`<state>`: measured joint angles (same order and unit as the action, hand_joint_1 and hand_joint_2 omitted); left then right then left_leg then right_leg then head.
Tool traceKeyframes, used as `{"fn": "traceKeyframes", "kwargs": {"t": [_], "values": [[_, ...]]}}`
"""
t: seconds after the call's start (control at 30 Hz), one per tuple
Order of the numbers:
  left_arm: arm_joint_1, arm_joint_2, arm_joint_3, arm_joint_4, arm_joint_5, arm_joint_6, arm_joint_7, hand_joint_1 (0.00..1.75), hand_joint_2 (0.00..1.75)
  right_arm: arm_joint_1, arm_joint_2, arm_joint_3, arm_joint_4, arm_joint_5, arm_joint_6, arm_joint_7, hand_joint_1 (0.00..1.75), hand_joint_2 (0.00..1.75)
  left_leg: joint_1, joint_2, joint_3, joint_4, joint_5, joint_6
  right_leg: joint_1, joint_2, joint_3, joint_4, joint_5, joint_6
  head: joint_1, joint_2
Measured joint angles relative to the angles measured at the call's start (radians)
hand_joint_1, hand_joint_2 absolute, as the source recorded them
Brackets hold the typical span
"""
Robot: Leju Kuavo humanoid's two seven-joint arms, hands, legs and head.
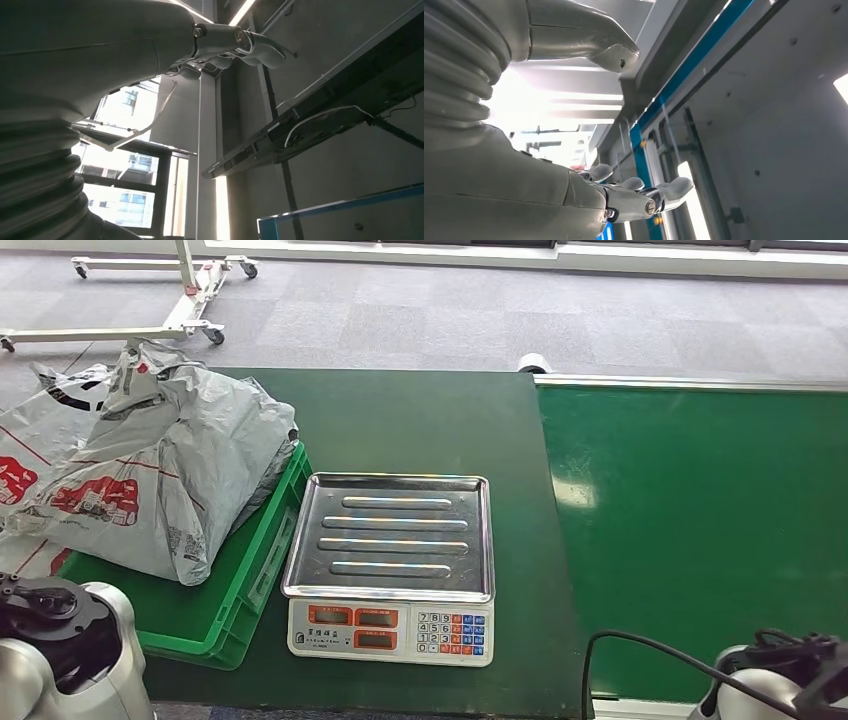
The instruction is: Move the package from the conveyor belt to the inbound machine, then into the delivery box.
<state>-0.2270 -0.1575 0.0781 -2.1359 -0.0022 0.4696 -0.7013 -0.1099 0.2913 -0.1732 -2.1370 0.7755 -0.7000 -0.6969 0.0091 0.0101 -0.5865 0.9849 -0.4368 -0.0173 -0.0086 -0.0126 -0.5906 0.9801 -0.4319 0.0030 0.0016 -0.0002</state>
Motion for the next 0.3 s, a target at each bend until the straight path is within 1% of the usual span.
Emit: {"fn": "traceKeyframes", "kwargs": {"t": [0.13, 0.27, 0.3], "values": [[0.027, -0.002, 0.038, -0.016, 0.016, -0.009, 0.000, 0.00, 1.75, 0.018, 0.000, -0.093, -0.014, -0.027, 0.000, 0.000, 0.00, 1.75, 0.000, 0.000, 0.000, 0.000, 0.000, 0.000, 0.000, 0.000, 0.000, 0.000, 0.000, 0.000, 0.000, 0.000], [0.033, -0.033, 0.139, -0.032, 0.058, -0.091, 0.000, 0.00, 1.75, 0.025, 0.000, -0.200, -0.025, -0.049, 0.000, 0.000, 0.00, 1.75, 0.000, 0.000, 0.000, 0.000, 0.000, 0.000, 0.000, 0.000, 0.000, 0.000, 0.000, 0.000, 0.000, 0.000], [0.033, -0.038, 0.155, -0.033, 0.063, -0.103, 0.000, 0.00, 1.75, 0.024, 0.000, -0.213, -0.026, -0.051, 0.000, 0.000, 0.00, 1.75, 0.000, 0.000, 0.000, 0.000, 0.000, 0.000, 0.000, 0.000, 0.000, 0.000, 0.000, 0.000, 0.000, 0.000]]}}
